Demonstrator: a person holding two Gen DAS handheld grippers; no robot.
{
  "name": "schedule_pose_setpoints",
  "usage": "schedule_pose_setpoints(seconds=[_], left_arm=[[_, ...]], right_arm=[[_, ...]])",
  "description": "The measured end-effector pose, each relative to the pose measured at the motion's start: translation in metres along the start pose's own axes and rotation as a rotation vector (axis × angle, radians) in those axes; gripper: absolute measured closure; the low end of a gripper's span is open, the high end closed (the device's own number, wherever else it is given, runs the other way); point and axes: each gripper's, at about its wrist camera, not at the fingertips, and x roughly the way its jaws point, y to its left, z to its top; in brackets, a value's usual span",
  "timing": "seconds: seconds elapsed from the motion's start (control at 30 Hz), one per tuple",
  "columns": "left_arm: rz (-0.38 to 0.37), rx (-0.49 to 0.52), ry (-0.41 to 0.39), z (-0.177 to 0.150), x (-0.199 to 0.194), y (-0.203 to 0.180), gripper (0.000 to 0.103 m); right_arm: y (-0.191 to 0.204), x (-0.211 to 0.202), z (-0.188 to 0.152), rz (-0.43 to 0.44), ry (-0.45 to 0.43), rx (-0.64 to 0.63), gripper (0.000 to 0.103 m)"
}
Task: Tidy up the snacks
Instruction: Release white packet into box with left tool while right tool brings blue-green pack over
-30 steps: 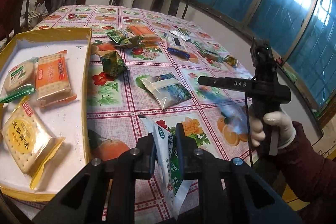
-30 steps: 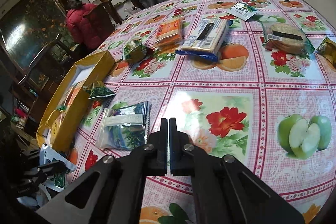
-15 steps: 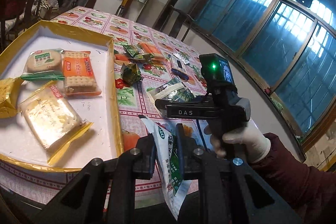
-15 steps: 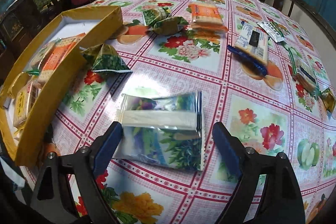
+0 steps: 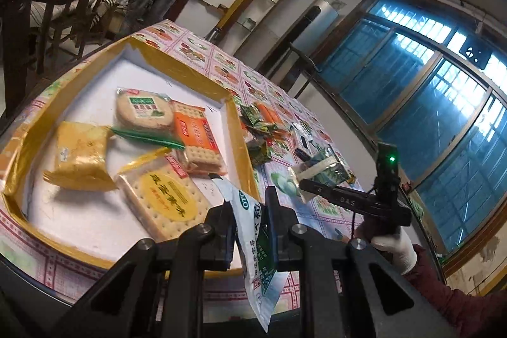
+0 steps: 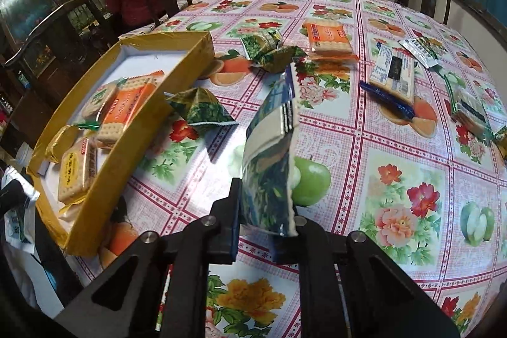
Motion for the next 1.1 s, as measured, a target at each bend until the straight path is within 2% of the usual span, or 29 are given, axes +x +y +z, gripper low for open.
schedule_pose_setpoints(seconds=[0.17,0.27,0.37,0.5,0.63,0.7,0.77,0.83,0.9,0.93,1.03,1.1], left_arm=[[0.081,-0.005,-0.005,0.037,0.008,0.014,0.088],[0.127,-0.024,0.000,0.066,0.019,0.028,0.087],[0.162,-0.057,0.018,0.088,0.036,0.049,0.087],[0.231,-0.096,0.046,0.102,0.060,0.075,0.087],[0.238,-0.138,0.060,0.109,0.070,0.095,0.084],[0.221,-0.162,0.057,0.110,0.067,0.100,0.075],[0.234,-0.146,0.028,0.111,0.059,0.095,0.053],[0.260,-0.127,-0.001,0.110,0.050,0.087,0.040],[0.295,-0.112,-0.011,0.110,0.042,0.078,0.035],[0.301,-0.104,-0.015,0.109,0.039,0.073,0.031],[0.287,-0.086,-0.044,0.103,0.023,0.057,0.030],[0.242,-0.069,-0.074,0.093,0.010,0.042,0.030]], right_arm=[[0.029,-0.015,0.024,0.087,-0.031,-0.041,0.088],[0.058,-0.011,0.041,0.169,-0.013,-0.076,0.087],[0.087,0.005,0.056,0.228,0.019,-0.107,0.087],[0.118,0.034,0.072,0.261,0.053,-0.143,0.087],[0.137,0.059,0.085,0.268,0.087,-0.146,0.087],[0.145,0.070,0.090,0.275,0.107,-0.148,0.087],[0.151,0.077,0.094,0.276,0.114,-0.161,0.085],[0.156,0.080,0.098,0.269,0.110,-0.170,0.080],[0.159,0.078,0.101,0.257,0.109,-0.184,0.055],[0.158,0.074,0.103,0.254,0.095,-0.188,0.051],[0.142,0.053,0.108,0.264,0.042,-0.153,0.050],[0.119,0.035,0.112,0.253,-0.003,-0.110,0.050]])
